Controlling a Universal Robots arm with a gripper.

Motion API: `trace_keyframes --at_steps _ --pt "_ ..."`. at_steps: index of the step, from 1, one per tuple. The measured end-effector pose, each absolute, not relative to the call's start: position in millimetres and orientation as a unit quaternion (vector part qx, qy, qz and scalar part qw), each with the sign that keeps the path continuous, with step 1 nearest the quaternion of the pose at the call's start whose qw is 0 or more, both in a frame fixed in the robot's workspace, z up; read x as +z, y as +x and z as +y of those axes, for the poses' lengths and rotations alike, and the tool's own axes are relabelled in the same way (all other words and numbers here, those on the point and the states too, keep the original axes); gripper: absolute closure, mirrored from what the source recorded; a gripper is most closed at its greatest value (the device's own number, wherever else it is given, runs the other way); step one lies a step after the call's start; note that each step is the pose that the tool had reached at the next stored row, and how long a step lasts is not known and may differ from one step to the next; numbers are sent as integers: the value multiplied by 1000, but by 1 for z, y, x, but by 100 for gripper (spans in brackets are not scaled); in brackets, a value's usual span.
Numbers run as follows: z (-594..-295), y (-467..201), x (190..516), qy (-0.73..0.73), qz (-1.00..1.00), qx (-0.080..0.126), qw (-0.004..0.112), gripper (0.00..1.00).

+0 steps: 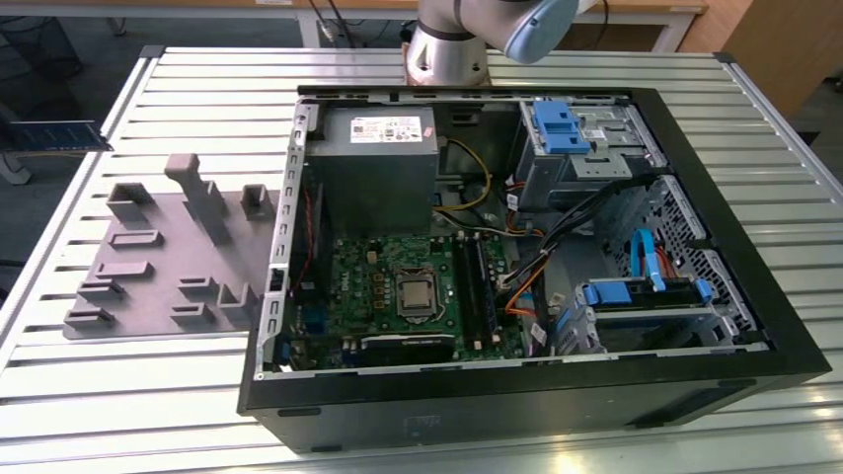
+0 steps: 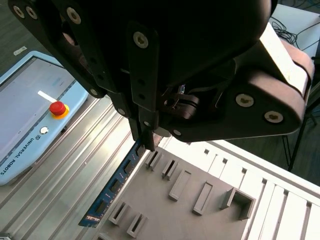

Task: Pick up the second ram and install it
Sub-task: 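Pick up the second ram and move it above second insertion slot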

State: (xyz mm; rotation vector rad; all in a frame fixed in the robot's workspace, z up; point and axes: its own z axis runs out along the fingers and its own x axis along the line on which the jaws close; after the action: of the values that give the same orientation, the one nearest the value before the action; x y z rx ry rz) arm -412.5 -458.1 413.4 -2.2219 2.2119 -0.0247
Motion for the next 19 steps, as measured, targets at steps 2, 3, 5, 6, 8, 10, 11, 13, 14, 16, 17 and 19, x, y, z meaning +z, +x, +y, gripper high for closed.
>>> trace_keyframes --at_steps 2,3,5,6,8,10,11,13,14,16,17,19 --pt "-458 -412 414 -709 706 -8 3 86" --pt "-458 -412 414 -709 706 -8 3 86" --pt "-458 -411 414 -709 705 -8 3 86" --pt "-458 -411 413 -709 705 -8 3 86" --pt "-458 -410 413 -709 705 -8 3 86" --pt "-458 -408 413 -709 706 -8 3 86" --pt "-458 -408 413 -709 705 -8 3 86" --pt "-458 -407 413 -709 705 -8 3 86" --pt "-458 -407 413 -709 705 -8 3 86" --pt "-458 -407 413 -709 705 -8 3 86" --pt "-458 -406 413 -709 705 -8 3 86" --pt "-458 -406 413 -709 705 -8 3 86"
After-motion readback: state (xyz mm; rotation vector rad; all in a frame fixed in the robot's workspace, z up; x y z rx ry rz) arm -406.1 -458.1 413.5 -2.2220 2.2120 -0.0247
